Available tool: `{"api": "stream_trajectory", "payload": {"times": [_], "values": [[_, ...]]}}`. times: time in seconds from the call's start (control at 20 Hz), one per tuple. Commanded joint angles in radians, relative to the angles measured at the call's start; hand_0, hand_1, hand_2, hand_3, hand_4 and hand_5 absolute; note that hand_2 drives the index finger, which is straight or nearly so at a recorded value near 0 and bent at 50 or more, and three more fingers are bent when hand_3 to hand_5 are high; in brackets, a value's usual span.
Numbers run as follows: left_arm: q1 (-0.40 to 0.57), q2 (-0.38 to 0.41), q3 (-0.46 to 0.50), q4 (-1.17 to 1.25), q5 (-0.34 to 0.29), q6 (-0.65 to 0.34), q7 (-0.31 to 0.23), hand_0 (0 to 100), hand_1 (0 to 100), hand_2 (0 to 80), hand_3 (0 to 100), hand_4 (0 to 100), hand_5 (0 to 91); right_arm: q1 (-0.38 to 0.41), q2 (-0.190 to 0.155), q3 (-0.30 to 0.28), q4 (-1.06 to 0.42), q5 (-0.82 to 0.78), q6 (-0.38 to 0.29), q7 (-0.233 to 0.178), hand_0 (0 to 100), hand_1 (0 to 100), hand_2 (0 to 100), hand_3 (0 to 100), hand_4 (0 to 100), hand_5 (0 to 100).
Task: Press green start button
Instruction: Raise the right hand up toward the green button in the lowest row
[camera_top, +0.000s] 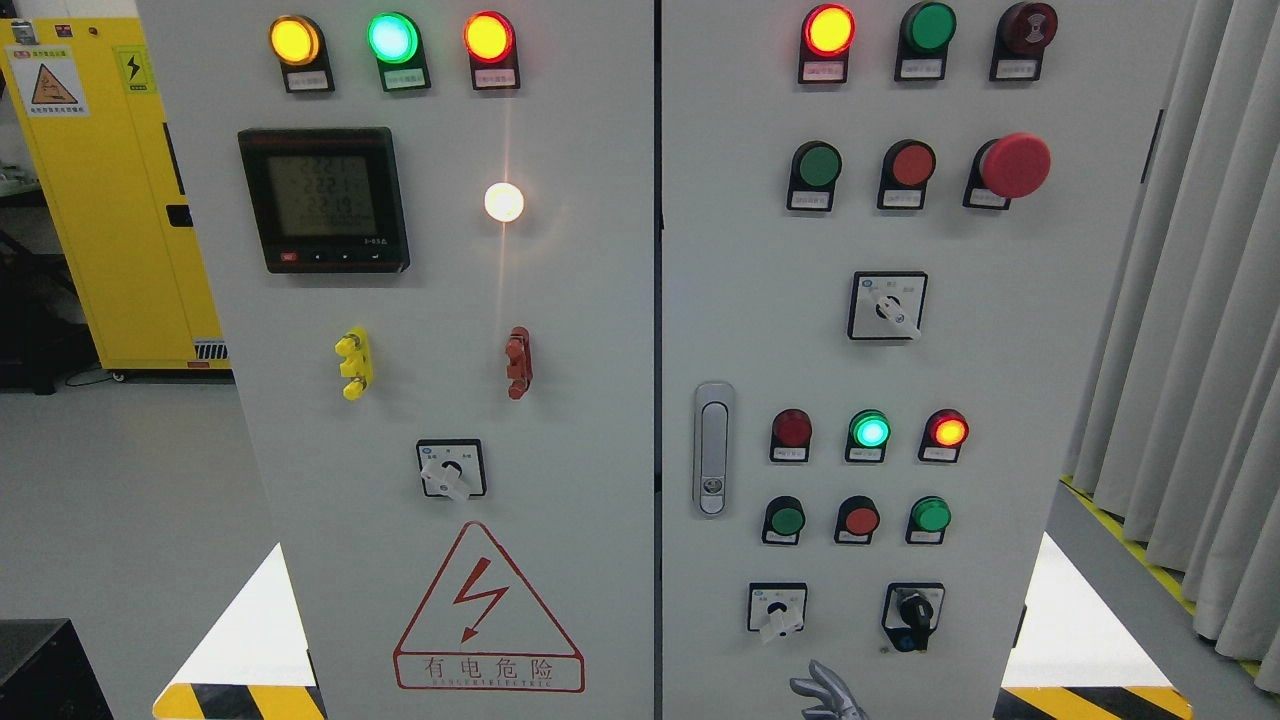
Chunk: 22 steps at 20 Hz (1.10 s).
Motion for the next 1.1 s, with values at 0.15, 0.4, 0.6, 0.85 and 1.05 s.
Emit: {"api": "stream_trajectory", "payload": {"times": [0.15, 0.4, 0.6, 0.85, 1.05], "values": [[0.000, 0.000, 0.000, 0.001, 0.000, 0.001, 0.000, 12, 56, 0.0, 0, 0, 0.0, -0.125, -0.003, -0.108, -0.005, 0.376, 0.012, -0.002, 56, 92, 0, 77, 85, 90], [0.000, 0.000, 0.000, 0.001, 0.000, 0.001, 0.000, 12, 56, 0.0, 0, 0, 0.0, -0.177, -0.008, -0.142, 0.007, 0.519, 0.023, 0.014, 73, 100, 2, 80, 87, 96], [0.000, 0.000, 0.000, 0.001, 0.000, 0.001, 0.000, 12, 56, 0.0, 0, 0, 0.0, -0.232, -0.011, -0.140, 0.035, 0.541, 0.081, 0.044, 93, 100, 1, 80, 86, 96], [0.000, 0.000, 0.000, 0.001, 0.000, 0.001, 0.000, 12, 56, 0.0, 0, 0, 0.0, -0.261, -0.011, -0.134, 0.079, 0.552, 0.087, 0.057, 100, 100, 0, 80, 86, 96], [0.000, 0.000, 0.000, 0.001, 0.000, 0.001, 0.000, 12, 56, 0.0, 0, 0, 0.0, -0.269, -0.011, -0.133, 0.098, 0.552, 0.087, 0.057, 100, 100, 0, 80, 85, 96]]}}
